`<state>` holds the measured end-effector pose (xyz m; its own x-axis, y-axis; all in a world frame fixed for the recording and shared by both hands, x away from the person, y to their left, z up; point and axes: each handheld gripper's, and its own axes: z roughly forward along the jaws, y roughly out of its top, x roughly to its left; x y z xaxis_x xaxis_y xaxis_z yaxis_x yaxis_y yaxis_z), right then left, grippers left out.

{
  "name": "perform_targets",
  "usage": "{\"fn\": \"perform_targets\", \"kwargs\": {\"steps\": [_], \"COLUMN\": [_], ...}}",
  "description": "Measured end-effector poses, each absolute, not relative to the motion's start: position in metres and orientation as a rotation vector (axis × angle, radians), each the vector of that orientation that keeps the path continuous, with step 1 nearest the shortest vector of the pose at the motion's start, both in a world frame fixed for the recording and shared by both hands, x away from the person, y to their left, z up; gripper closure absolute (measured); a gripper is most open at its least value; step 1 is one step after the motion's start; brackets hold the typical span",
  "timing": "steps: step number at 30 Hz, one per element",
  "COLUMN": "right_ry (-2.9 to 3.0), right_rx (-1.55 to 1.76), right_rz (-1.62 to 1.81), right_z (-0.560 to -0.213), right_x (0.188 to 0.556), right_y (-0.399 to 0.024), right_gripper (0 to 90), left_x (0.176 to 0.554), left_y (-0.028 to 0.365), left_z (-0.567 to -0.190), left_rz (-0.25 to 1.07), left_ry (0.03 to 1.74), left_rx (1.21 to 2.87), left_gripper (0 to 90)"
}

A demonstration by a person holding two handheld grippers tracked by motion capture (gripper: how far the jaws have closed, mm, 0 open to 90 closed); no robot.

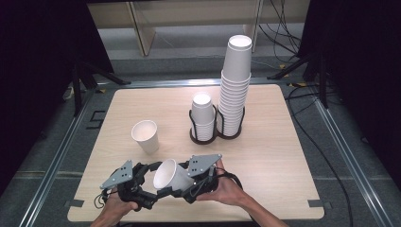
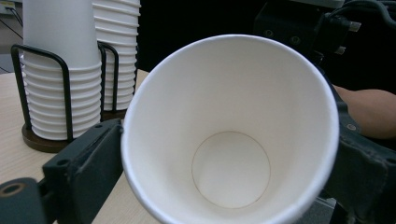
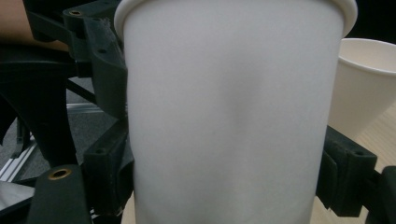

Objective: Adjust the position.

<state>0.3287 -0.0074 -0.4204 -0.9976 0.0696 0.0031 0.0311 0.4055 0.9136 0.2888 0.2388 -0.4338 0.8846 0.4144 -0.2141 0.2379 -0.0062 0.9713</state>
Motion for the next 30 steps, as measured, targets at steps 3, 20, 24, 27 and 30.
{"fn": "perform_targets", "kwargs": {"steps": [3, 20, 24, 27, 30], "right_ry": [2.602, 2.604, 2.608, 2.628, 2.632], "right_rx": [0.087, 0.068, 0.068, 0.093, 0.1], "right_rz": [1.694, 1.688, 1.701, 1.716, 1.722], "right_z": [-0.4209, -0.4258, -0.4267, -0.4281, -0.429], "right_x": [0.3282, 0.3276, 0.3285, 0.3284, 0.3301], "right_y": [-0.0057, -0.0022, -0.0022, -0.002, -0.0023], "right_gripper": [20.7, 20.8, 20.6, 20.3, 19.4], "left_x": [0.2877, 0.2859, 0.2859, 0.2863, 0.2859], "left_y": [0.2386, 0.2395, 0.2404, 0.2404, 0.2407], "left_z": [-0.4334, -0.4317, -0.4314, -0.4317, -0.4313], "left_rz": [0.166, 0.204, 0.203, 0.202, 0.204], "left_ry": [0.505, 0.46, 0.453, 0.447, 0.447], "left_rx": [1.599, 1.631, 1.633, 1.628, 1.632], "left_gripper": [5.6, 11.3, 12.8, 13.4, 13.6]}}
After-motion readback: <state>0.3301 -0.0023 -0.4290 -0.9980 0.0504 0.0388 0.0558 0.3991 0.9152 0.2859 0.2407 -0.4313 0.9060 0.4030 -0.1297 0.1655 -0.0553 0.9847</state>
